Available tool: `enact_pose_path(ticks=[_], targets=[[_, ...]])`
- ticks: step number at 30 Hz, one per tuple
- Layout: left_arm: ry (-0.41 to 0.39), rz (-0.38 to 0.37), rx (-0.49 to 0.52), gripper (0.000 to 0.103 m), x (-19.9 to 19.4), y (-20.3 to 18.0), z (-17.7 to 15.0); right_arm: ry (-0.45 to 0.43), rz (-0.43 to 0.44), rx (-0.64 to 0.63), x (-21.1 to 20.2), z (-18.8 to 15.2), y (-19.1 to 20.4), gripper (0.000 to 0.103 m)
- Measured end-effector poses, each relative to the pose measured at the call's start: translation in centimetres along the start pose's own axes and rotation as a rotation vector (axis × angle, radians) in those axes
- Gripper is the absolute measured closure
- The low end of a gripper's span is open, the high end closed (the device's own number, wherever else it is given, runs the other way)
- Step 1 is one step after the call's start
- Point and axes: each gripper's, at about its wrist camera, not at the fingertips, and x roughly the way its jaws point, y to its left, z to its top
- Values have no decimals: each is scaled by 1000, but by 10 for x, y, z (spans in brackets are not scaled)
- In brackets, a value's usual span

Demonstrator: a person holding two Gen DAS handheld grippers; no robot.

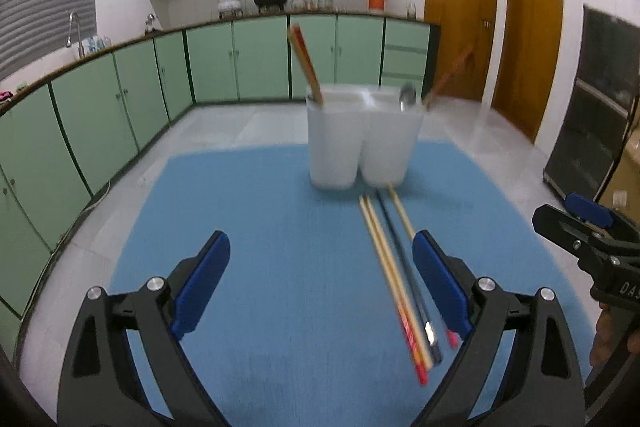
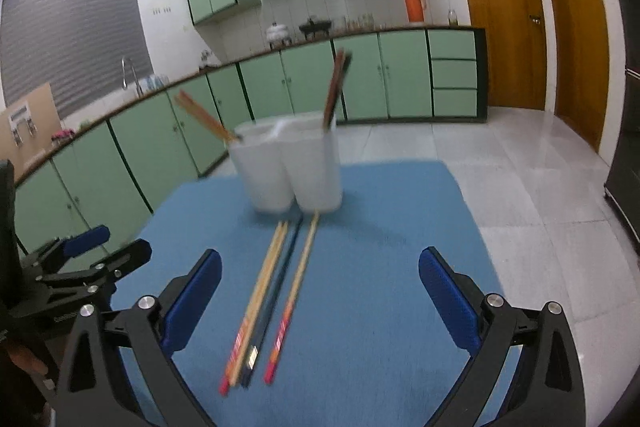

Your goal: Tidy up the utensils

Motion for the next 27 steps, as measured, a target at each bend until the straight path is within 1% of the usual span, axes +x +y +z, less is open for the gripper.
enact_pose_path(ticks=[2, 5, 7, 8, 9, 10, 12, 15, 17, 19, 25, 27], targets=[[27, 1, 6, 13, 6, 1, -12, 27, -9, -11, 4, -15, 3, 7], [57, 8, 21, 13, 11, 2, -27, 65, -17, -19, 10, -37, 6, 14], [71, 10, 23, 13, 13, 3, -35, 90, -24, -41, 15, -48, 11, 25], [81, 9, 23, 13, 15, 4, -41, 103, -25, -54, 17, -52, 14, 28], [89, 11, 23, 13, 16, 5, -44, 118, -26, -65, 19, -57, 17, 34], [96, 12, 22, 13, 18, 5, -47, 128, -22, -65, 21, -59, 19, 38], [115, 13, 22, 13, 19, 7, -53, 153, -14, -62, 25, -67, 21, 42], [131, 14, 22, 13, 21, 10, -59, 191, 3, -75, 30, -73, 27, 55], [137, 13, 23, 14, 22, 10, -61, 196, 0, -87, 30, -73, 31, 58], [140, 10, 23, 13, 22, 10, -61, 217, 6, -92, 34, -75, 35, 66], [144, 4, 15, 13, 22, 9, -62, 292, 11, -106, 46, -81, 41, 77], [147, 7, 12, 13, 23, 8, -62, 308, 9, -105, 49, -83, 41, 79]])
